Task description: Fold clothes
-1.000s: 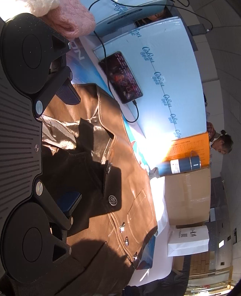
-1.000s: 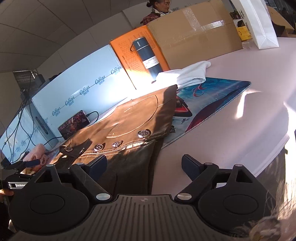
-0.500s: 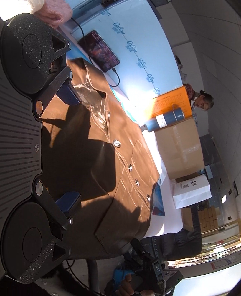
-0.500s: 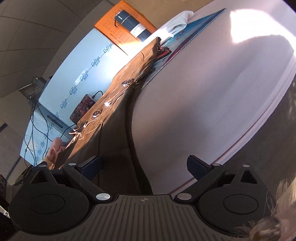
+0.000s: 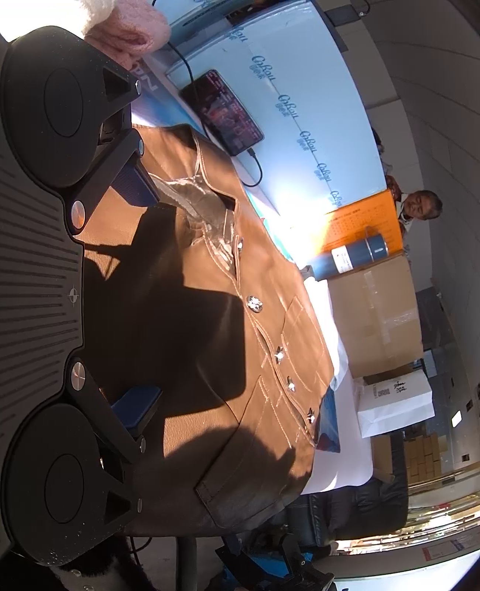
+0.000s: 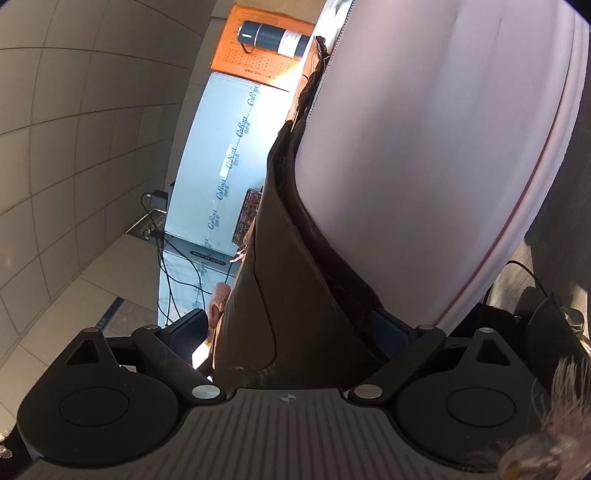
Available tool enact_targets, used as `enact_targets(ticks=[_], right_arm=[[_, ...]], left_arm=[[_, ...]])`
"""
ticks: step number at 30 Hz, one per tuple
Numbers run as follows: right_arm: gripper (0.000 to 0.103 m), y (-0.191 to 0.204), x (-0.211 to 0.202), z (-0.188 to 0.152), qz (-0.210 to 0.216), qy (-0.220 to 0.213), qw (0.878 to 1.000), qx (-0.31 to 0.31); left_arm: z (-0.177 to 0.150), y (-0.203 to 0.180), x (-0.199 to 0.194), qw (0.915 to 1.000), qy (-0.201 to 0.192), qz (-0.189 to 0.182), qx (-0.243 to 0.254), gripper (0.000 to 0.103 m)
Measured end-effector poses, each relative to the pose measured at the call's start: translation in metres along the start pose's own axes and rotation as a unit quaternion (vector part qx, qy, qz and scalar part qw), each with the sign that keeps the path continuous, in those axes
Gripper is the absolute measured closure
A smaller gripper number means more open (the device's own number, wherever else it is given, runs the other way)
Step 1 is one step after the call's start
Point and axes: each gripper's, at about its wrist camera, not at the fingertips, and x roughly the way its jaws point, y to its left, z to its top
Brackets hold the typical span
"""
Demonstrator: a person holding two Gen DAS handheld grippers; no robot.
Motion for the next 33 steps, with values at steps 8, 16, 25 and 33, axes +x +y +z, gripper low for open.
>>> enact_targets(ticks=[8, 16, 25, 33], right_arm=[[0.080, 0.032, -0.004, 0.000, -0.035, 0.010, 0.998, -0.060], [0.081, 0.082, -0.011, 0.011, 0.047, -0.023, 0.991, -0.120], [0.027, 0.112, -0.006, 0.010, -0.037, -0.052, 0.979, -0.191], [0.000, 0.126, -0.029, 0.001, -0.111, -0.118, 0.949, -0.272]], left_arm=[[-0.004, -0.012, -0.045, 0.9927, -0.059, -0.026, 0.102, 0.000], [-0.017, -0.055, -0.026, 0.9710, -0.032, -0.071, 0.226, 0.000], [0.012, -0.043, -0.008, 0.9885, -0.118, -0.086, 0.039, 0.000], [0.034, -0.012, 0.011, 0.9830, -0.111, -0.091, -0.114, 0.000]])
